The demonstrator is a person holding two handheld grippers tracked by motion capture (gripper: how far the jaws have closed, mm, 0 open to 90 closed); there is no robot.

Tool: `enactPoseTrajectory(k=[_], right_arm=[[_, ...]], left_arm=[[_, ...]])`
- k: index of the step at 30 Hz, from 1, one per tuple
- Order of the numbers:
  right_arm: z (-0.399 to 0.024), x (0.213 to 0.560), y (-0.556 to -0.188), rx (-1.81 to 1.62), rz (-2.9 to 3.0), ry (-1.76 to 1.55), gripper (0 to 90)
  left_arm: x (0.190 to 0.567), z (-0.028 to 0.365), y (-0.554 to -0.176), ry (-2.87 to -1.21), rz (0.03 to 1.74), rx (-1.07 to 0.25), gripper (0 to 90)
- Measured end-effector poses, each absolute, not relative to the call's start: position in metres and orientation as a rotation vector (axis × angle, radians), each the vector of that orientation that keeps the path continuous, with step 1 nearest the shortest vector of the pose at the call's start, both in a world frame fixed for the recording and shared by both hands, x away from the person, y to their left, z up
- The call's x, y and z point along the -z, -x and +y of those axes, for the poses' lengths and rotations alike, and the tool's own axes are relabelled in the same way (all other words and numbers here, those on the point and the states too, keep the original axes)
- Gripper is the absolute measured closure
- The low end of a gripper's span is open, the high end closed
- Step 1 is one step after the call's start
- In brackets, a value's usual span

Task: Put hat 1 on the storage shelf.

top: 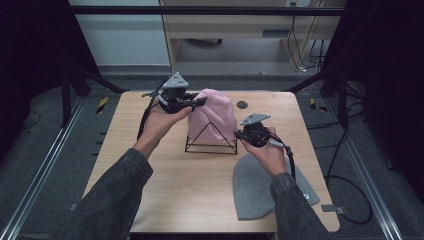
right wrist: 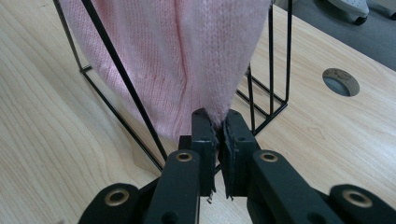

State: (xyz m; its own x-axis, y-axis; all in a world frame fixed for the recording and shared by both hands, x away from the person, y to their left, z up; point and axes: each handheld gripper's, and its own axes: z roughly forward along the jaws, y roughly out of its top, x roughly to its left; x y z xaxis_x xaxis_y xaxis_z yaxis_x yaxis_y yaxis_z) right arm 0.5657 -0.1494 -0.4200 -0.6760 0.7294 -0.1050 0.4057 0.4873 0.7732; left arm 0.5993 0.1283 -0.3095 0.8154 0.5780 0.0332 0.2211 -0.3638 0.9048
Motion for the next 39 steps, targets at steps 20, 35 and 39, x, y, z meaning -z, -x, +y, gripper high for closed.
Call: enactPoseTrajectory(k=[20,35,39], right_arm=[[-0.152,0.437,-0.567,-0.993,2.349,-0.973,84.7],[-0.151,0.450,-0.572,-0.963,2.377,-1.005,84.5],[-0.151,0.454,-0.573,-0.958,2.388,-1.016,84.5]], left_arm=[[0.319,0.118,-0.589,-2.009,0.599,-0.436,72.8],[0.334,0.118,-0.593,-2.023,0.625,-0.396,71.4],[0.338,0.117,-0.594,-2.024,0.633,-0.375,70.8]])
